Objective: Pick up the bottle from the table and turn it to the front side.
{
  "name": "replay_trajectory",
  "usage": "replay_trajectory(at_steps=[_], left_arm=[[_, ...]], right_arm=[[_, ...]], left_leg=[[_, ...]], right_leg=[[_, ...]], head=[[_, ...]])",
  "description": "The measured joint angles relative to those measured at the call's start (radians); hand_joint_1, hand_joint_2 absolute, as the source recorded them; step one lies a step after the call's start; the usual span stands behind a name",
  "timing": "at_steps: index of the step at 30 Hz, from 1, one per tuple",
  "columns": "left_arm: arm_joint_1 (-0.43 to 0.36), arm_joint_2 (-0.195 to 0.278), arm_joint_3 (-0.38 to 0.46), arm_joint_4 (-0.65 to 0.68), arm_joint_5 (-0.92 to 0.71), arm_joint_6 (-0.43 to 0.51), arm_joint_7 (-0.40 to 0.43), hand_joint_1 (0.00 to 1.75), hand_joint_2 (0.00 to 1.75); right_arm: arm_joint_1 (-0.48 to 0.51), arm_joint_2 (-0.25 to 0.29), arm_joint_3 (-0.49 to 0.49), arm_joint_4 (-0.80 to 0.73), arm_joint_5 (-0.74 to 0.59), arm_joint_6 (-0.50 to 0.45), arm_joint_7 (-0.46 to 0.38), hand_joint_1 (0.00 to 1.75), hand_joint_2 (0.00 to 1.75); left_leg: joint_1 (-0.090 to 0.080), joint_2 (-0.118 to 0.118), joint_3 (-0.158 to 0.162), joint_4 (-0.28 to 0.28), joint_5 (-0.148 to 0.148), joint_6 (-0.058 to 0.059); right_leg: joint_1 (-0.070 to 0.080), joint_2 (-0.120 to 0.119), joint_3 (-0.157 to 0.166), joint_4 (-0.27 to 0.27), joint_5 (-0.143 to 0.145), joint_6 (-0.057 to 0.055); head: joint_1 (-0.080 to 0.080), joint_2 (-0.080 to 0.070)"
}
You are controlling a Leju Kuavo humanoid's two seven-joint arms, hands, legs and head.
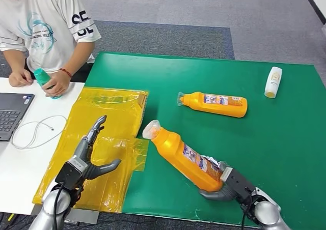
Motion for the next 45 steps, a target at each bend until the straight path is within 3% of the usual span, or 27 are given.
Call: replay_trajectory(at_steps=[8, 14, 26, 31, 37, 45], left_arm=[[-0.013, -0.008, 0.0, 0.034, 0.143, -0.124, -0.055, 0.0, 1.75], [-0.058, -0.008, 0.001, 0.15, 0.309, -0.342, -0.143, 0.0, 1.75], [-0.094, -0.004, 0.001, 0.267, 0.337, -0.428, -0.172, 0.0, 1.75], [-0.101, 0.0, 0.001, 0.282, 0.325, -0.418, -0.17, 0.0, 1.75], [-0.11, 0.001, 0.0, 0.287, 0.392, -0.511, -0.175, 0.0, 1.75], [-0.111, 0.001, 0.0, 0.287, 0.398, -0.519, -0.178, 0.0, 1.75]], right_arm=[[0.0, 0.049, -0.033, 0.001, -0.05, 0.043, -0.013, 1.75, 1.75], [-0.022, 0.08, -0.028, 0.014, -0.076, 0.066, -0.024, 1.75, 1.75], [-0.054, 0.108, -0.002, 0.028, -0.135, 0.082, -0.028, 1.75, 1.75], [-0.057, 0.111, 0.006, 0.028, -0.143, 0.082, -0.031, 1.75, 1.75], [-0.072, 0.115, 0.023, 0.028, -0.147, 0.083, -0.034, 1.75, 1.75], [-0.073, 0.117, 0.034, 0.028, -0.147, 0.083, -0.034, 1.75, 1.75]], left_leg=[[0.0, 0.0, 0.0, 0.0, 0.0, 0.0], [0.0, 0.0, 0.0, 0.0, 0.0, 0.0], [0.0, 0.0, 0.0, 0.0, 0.0, 0.0], [0.0, 0.0, 0.0, 0.0, 0.0, 0.0], [0.0, 0.0, 0.0, 0.0, 0.0, 0.0], [0.0, 0.0, 0.0, 0.0, 0.0, 0.0]], right_leg=[[0.0, 0.0, 0.0, 0.0, 0.0, 0.0], [0.0, 0.0, 0.0, 0.0, 0.0, 0.0], [0.0, 0.0, 0.0, 0.0, -0.001, 0.0], [0.0, 0.0, 0.0, 0.0, -0.001, 0.0], [0.0, 0.0, 0.0, 0.0, -0.001, 0.001], [0.0, 0.0, 0.0, 0.0, -0.001, 0.0]], head=[[0.0, 0.0], [0.0, 0.0], [0.0, 0.0], [0.0, 0.0], [0.0, 0.0], [0.0, 0.0]])
